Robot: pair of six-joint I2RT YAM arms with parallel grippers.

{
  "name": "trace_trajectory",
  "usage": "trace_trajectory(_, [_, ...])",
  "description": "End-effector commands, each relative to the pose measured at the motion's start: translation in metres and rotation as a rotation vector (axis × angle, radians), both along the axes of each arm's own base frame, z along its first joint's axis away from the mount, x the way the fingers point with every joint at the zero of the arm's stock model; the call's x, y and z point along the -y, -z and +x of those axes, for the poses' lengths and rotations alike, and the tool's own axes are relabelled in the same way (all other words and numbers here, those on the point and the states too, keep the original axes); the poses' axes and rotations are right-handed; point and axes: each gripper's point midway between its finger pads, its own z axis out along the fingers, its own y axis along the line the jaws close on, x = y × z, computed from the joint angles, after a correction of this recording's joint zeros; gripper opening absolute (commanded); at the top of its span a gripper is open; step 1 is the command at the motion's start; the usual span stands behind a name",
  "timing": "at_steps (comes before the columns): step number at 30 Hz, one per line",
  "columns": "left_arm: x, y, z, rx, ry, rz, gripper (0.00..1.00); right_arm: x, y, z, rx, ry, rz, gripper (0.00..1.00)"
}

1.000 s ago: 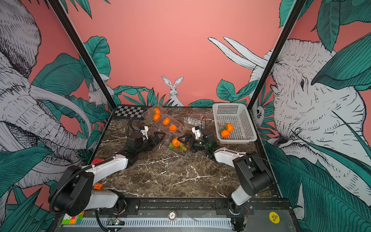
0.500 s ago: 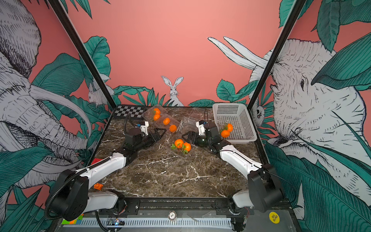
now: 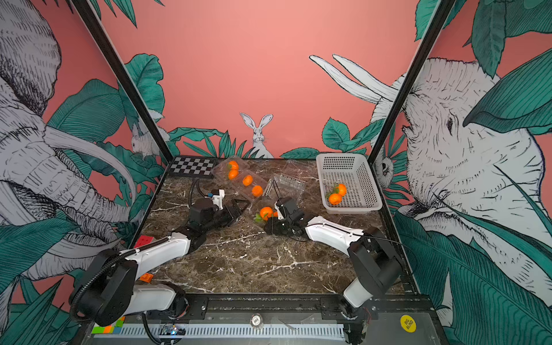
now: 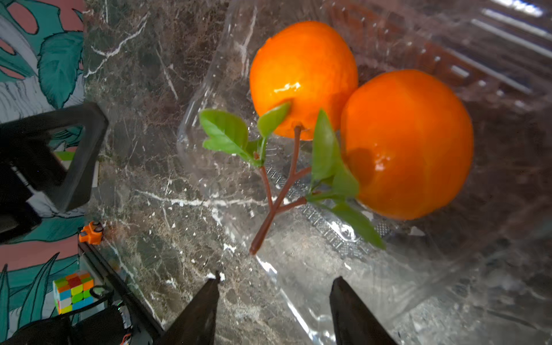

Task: Take oranges out of containers
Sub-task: Pick up the orange from the packing box.

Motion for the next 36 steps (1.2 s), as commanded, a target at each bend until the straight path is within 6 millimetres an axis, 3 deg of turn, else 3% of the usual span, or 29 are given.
trace_trajectory(1, [0.001,-0.013,-0.006,0.034,0.018,-0.028,0.99,-0.002,0.003,0.014,0.025,0.030,-0.026,0.55])
trace_trajectory(10, [-0.004,-0.012,-0.013,0.038,0.019,-0.006,0.99,-0.010,0.019,0.026,0.002,0.025,-0.071,0.46])
trace_trajectory(13, [-0.005,-0.011,-0.014,0.037,0.020,0.002,0.99,-0.008,0.025,0.027,-0.002,0.025,-0.094,0.38])
trace_trajectory(23, [-0.003,-0.007,-0.012,0.029,0.020,-0.003,0.99,-0.003,0.039,0.027,-0.010,0.025,-0.143,0.27])
trace_trajectory(27, [-0.003,-0.005,-0.013,0.024,0.020,0.001,0.99,-0.004,0.038,0.029,-0.008,0.026,-0.139,0.12])
trace_trajectory(31, [-0.003,-0.003,-0.014,0.023,0.021,0.000,0.99,-0.004,0.033,0.029,0.002,0.022,-0.132,0.07])
trace_trajectory(36, [-0.003,-0.009,-0.015,0.039,0.030,0.022,0.99,-0.002,0.013,0.030,0.041,0.022,-0.122,0.03])
